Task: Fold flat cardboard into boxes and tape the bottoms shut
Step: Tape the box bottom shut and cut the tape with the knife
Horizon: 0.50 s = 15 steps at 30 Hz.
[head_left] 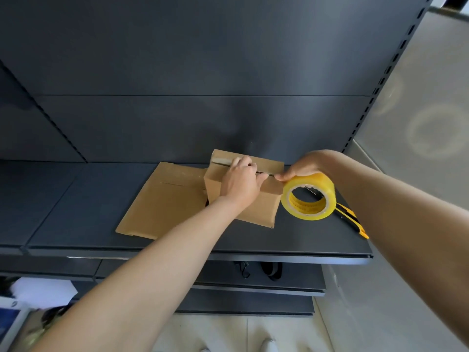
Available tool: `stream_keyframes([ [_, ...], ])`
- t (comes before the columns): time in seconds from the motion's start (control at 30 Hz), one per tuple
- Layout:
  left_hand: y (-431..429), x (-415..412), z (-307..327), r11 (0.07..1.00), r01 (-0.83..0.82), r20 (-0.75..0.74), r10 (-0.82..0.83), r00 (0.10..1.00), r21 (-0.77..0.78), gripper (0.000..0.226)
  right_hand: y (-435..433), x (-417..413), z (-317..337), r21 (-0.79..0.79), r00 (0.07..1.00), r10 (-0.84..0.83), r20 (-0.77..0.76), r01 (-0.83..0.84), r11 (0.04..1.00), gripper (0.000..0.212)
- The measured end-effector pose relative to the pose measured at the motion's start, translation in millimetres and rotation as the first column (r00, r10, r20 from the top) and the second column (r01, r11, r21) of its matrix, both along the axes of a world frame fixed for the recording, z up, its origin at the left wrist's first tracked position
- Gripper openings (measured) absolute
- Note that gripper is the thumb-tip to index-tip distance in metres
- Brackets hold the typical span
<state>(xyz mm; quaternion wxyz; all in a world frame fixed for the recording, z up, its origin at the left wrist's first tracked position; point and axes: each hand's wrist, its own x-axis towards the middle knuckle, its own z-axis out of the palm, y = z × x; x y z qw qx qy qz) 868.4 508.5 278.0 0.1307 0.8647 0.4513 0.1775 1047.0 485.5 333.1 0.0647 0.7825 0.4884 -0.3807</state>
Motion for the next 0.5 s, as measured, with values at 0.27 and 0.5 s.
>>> stream_keyframes([
  [0.27, 23, -17, 9, 0.981, 0.017, 0.023, -0.013, 1.000, -0.193, 0.038, -15, 22, -9, -0.160, 0.886, -0.101, -0.453, 0.030, 0.987, 0.063],
  [0.5, 16, 1, 8, 0.978, -0.068, -0.041, 0.061, 0.997, -0.197, 0.059, -1, 1, -13, -0.219, 0.935, -0.074, -0.347, -0.004, 0.976, 0.056],
])
